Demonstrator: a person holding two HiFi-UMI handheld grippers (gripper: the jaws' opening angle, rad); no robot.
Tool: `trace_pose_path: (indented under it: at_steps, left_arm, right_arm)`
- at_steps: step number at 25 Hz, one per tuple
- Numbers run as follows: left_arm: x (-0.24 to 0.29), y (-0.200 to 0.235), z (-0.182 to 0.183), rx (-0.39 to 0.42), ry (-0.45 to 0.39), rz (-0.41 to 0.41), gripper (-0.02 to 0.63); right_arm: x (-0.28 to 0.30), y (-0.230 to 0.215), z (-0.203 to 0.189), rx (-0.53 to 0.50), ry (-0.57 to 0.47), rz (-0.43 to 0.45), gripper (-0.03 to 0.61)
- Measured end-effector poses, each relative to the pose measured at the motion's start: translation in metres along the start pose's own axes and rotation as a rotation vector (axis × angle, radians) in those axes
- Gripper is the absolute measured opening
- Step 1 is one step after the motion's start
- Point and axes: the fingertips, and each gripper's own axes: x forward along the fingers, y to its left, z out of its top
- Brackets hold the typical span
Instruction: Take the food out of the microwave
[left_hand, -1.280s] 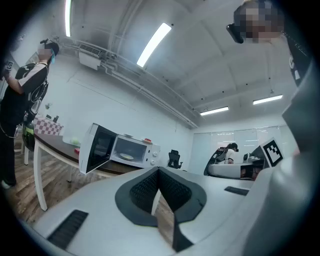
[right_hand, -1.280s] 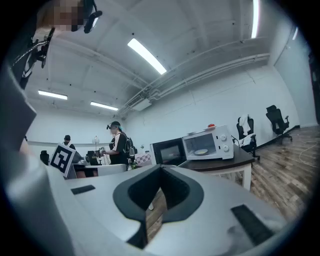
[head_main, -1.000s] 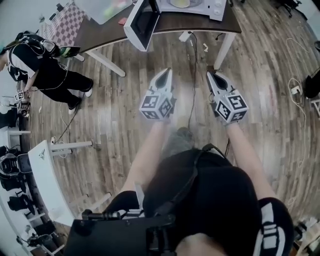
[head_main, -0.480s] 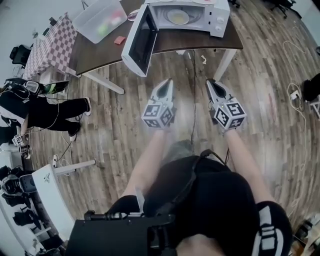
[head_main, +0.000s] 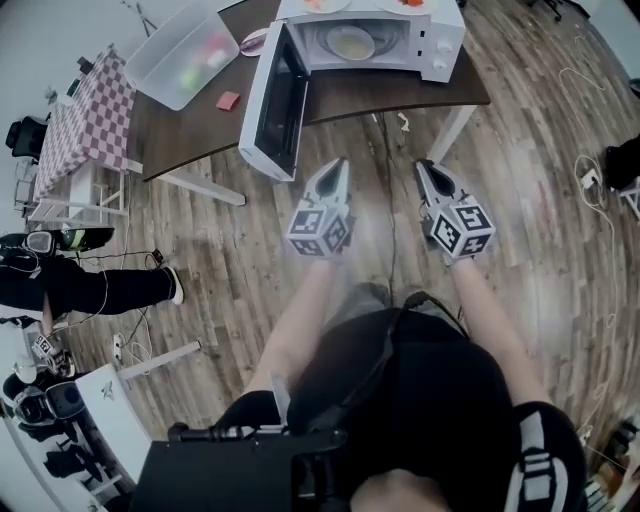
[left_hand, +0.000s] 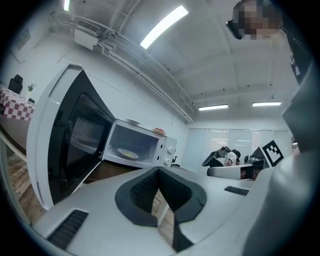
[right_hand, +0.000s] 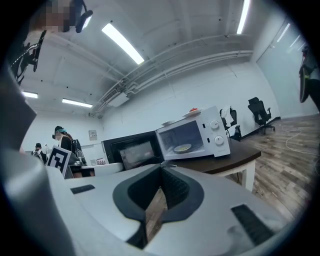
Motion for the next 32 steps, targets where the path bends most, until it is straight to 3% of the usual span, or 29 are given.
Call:
trace_pose_path:
  at_steps: [15,32]
  left_arm:
    - [0.056,0.028,-0.001,-0.023,0.011,0.017,0.0]
    - [0.144,0.07,0.021,-0.05,-0.03,0.084,0.001]
  right_arm:
    - [0.066,-0.023,0.001,0.033,0.049,0.043,0.0]
    - [0.167,-0.072,0.023,-0.015,0.107,0.103,0.003]
